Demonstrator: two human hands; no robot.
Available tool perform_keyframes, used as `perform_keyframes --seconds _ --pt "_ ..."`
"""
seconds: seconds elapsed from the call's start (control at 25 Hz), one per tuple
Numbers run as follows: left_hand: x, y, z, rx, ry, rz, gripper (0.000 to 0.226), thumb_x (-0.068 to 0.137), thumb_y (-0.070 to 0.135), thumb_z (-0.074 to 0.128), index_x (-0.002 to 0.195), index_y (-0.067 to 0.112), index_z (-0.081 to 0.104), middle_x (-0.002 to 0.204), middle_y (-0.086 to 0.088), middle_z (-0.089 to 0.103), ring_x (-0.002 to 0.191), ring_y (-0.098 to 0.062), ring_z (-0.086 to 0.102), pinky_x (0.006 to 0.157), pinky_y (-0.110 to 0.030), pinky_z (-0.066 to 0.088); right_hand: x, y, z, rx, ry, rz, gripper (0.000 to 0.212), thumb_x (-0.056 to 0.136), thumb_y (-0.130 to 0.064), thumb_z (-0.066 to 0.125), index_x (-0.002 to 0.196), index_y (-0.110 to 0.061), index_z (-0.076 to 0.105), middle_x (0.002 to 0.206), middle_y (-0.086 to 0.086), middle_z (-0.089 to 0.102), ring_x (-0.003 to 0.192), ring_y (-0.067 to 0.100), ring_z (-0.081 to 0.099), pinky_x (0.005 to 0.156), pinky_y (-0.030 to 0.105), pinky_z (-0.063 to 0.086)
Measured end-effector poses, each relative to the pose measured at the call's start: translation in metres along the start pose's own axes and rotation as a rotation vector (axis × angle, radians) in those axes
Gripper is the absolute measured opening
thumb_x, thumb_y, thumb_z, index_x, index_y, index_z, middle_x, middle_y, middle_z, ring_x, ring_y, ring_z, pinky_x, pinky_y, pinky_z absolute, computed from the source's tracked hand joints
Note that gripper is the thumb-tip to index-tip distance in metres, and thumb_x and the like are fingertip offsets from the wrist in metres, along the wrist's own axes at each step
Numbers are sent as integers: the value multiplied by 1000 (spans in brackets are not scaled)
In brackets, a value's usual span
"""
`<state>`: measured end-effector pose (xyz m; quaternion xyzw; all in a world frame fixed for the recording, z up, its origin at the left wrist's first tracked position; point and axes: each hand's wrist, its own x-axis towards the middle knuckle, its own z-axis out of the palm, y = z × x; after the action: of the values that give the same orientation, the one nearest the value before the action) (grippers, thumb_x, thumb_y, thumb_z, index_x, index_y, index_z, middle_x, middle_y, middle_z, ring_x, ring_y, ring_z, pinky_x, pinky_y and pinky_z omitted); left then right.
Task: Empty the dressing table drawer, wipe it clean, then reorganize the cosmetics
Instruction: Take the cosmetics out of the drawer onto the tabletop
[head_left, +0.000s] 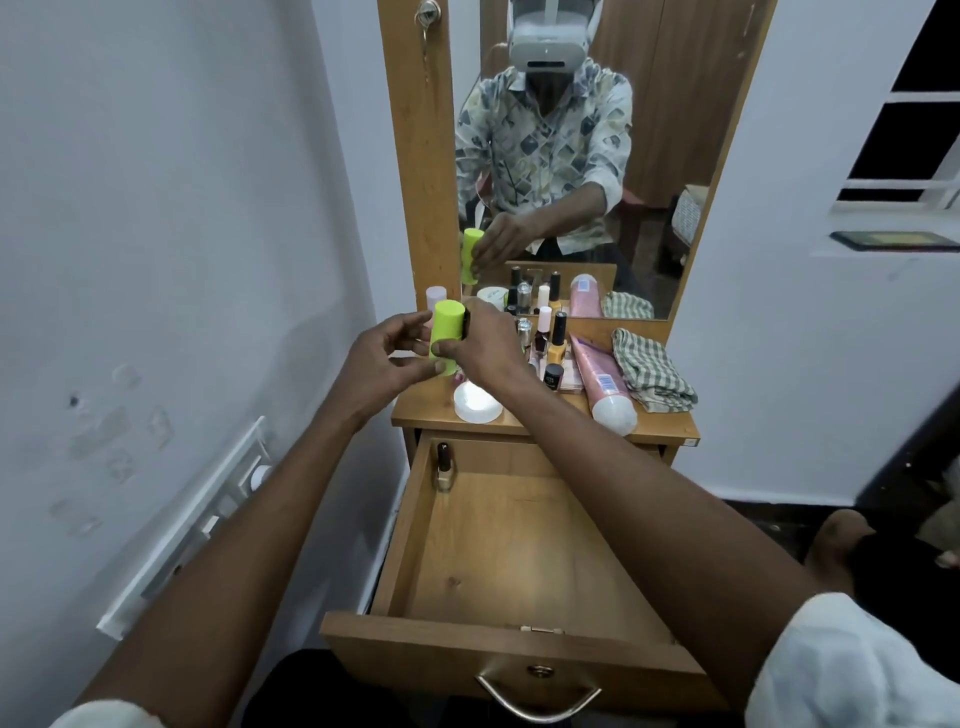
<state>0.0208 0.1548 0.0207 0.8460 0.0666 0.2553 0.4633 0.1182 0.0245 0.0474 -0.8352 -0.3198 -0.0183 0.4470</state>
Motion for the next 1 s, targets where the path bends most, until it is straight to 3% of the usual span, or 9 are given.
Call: perform_keyframes --seconds 0.16,0.24,0.36,0.48,0.56,0.68,0.76,0.88,1.0 --pt "13 -1 10 193 52 -48 53 71 18 85 120 13 66 106 1 72 92 -12 67 87 -35 57 -4 0 6 41 -72 20 39 78 -16 81 110 -4 64 99 11 69 90 25 66 76 43 58" --pt "14 -12 12 194 112 -69 49 70 20 87 115 11 69 102 -1 73 89 -13 68 85 -36 58 -17 -3 3 32 -69 10 34 82 -14 77 112 -4 65 101 10 70 92 24 66 75 36 56" --pt "15 -25 18 226 220 -132 53 69 22 87 118 9 68 108 -6 73 89 -15 67 82 -33 57 -54 -5 3 -79 -14 -100 13 91 -17 65 102 -8 67 85 3 66 73 13 62 60 22 47" --pt "16 -33 29 277 225 -207 61 71 23 87 126 11 63 121 -7 69 96 -16 63 82 -27 50 -87 24 17 -340 -411 47 13 91 -15 62 80 -9 62 71 5 62 56 15 62 48 28 50" --pt "18 -36 34 265 216 -229 66 72 24 87 130 12 60 125 -7 67 103 -18 63 84 -27 48 -97 52 29 -471 -599 182 10 91 -10 63 83 -13 57 81 5 61 63 15 62 52 26 52" --pt "17 -31 35 231 217 -270 82 73 21 86 144 17 45 135 -7 60 112 -22 61 91 -33 51 -95 77 48 -404 -539 180 21 86 -11 72 105 -11 63 109 7 63 88 18 61 70 26 53" --pt "8 -30 34 209 267 -276 79 78 18 82 146 17 42 133 -6 60 113 -21 61 92 -31 51 -91 78 59 -314 -466 141 32 82 -14 77 111 -10 64 114 6 65 99 19 64 77 27 54" --pt "-17 -40 31 190 329 -206 60 86 11 72 142 14 49 123 -5 64 105 -13 61 87 -18 47 -92 76 69 -277 -397 90 30 82 -16 77 108 -8 66 106 4 67 92 14 63 70 23 46" --pt "-30 -50 32 186 280 -190 54 90 7 65 141 12 50 121 -3 64 103 -7 57 82 -6 42 -96 76 77 -240 -336 106 29 84 -19 76 111 -13 67 106 1 68 94 15 64 71 22 42"
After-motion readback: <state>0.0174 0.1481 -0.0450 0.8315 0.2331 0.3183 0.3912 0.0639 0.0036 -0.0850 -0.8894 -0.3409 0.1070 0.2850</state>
